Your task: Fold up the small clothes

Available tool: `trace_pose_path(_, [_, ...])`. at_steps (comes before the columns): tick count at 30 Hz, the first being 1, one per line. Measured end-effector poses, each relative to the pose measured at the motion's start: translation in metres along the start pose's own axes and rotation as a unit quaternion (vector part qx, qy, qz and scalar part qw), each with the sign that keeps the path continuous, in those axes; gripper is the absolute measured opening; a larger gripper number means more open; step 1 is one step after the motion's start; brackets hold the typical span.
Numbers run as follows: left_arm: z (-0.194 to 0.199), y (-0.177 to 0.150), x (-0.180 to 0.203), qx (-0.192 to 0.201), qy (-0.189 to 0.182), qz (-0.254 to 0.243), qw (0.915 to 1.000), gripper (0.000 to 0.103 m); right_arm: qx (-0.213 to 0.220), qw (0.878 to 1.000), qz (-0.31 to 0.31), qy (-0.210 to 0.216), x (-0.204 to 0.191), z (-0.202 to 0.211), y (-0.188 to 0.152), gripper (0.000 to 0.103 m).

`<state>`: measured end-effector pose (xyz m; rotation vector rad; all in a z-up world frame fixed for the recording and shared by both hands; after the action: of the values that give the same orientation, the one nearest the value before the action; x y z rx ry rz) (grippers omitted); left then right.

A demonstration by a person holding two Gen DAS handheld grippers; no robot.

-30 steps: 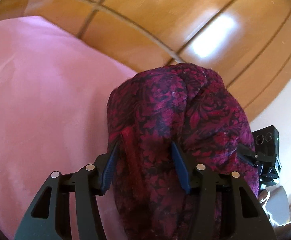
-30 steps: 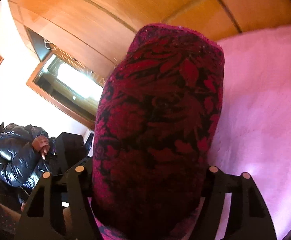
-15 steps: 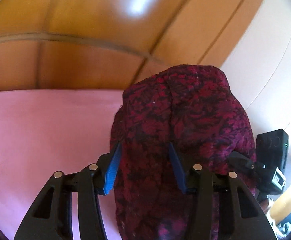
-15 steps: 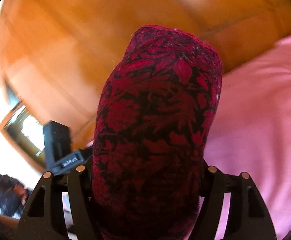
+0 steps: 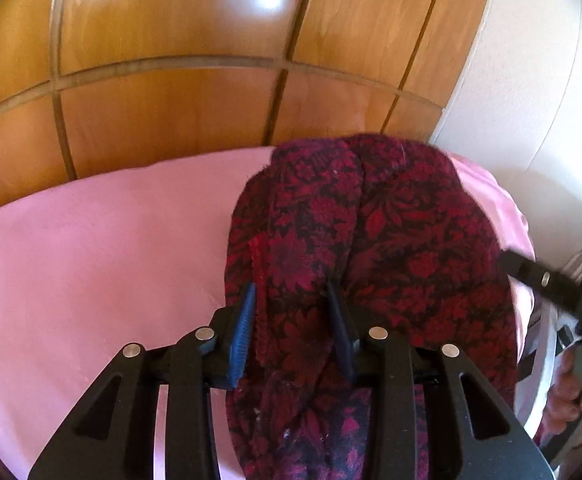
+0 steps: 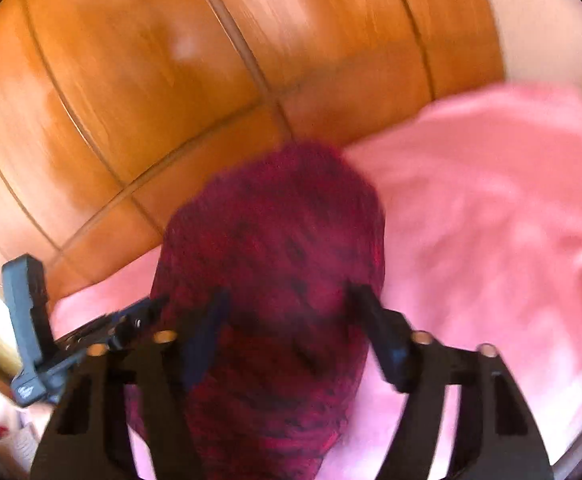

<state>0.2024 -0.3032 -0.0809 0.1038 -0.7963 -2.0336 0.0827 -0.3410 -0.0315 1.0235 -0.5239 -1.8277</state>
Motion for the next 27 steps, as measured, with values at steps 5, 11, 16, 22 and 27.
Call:
trace_pose_path(5, [0.001, -0.001, -0.009, 0.003, 0.047, -0.026, 0.9986, 0.035, -0.047, 0.999, 0.023, 0.004, -0.037, -0.038, 0.023, 0.049])
trace_pose_path(11, [-0.018, 0.001, -0.044, -0.019, 0.056, 0.015, 0.9982, 0.034, -0.070, 0.994, 0.047, -0.067, -0.044, -0.122, 0.031, 0.049])
trace_pose_path(16, [-0.009, -0.012, -0.043, -0.009, 0.051, 0.022, 0.9984, 0.034, -0.051, 0.992, 0.081, -0.082, -0.058, -0.120, 0.012, 0.051])
trace_pose_path(22, [-0.007, -0.013, -0.039, 0.007, 0.056, 0.034, 0.9978, 0.035, -0.026, 0.993, 0.084, -0.084, -0.051, -0.118, 0.015, 0.051])
trace_pose_path(27, [0.014, -0.015, -0.038, 0.024, 0.060, 0.044, 0.9969, 0.049, -0.020, 0.995, 0.080, -0.062, -0.068, -0.080, 0.021, 0.079])
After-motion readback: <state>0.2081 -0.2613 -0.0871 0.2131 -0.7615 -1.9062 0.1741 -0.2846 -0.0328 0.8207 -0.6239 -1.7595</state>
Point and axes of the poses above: each gripper's, at about its wrist camera, not at the fingertips, and z roughly against the way its jaws point, x to its right, y to its top, the point moved 8 cm from there along -z, roughly the way its jaws point, and after that the axes turned 11 degrees about -x, right-handed, at the moved point
